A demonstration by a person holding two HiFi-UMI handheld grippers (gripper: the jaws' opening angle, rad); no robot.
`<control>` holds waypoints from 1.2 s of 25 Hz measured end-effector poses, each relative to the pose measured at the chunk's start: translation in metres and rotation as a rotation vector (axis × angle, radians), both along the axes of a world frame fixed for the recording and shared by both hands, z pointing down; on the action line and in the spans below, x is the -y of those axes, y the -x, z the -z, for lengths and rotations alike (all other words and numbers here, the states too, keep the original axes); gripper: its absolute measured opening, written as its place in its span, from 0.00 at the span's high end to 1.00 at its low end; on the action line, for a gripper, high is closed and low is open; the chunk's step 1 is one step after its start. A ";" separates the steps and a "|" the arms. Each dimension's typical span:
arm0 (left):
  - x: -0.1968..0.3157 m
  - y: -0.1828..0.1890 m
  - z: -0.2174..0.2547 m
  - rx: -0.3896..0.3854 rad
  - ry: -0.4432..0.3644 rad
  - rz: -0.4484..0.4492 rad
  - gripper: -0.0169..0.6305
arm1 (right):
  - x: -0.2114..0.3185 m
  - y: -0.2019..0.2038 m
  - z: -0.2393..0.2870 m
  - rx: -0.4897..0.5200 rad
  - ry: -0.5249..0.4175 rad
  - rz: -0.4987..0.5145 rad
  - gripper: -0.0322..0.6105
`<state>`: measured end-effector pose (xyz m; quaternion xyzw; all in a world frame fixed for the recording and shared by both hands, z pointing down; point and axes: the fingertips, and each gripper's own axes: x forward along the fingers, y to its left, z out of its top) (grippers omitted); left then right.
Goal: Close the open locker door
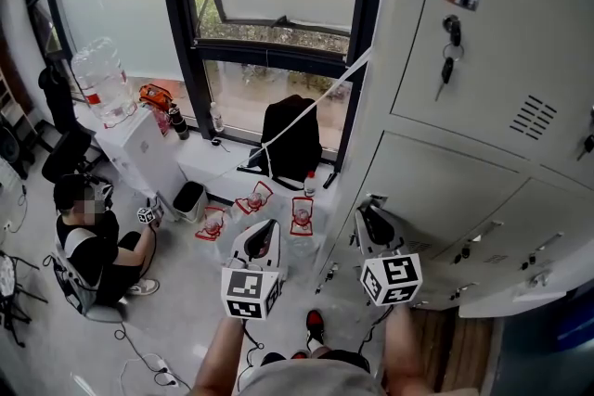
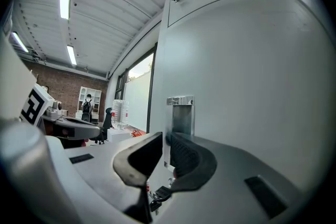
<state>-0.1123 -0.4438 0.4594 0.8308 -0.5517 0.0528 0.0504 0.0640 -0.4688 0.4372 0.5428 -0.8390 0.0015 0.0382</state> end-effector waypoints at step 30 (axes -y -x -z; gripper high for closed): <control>-0.015 0.004 0.005 0.019 -0.005 0.011 0.94 | -0.007 -0.019 0.006 0.052 0.022 -0.131 0.84</control>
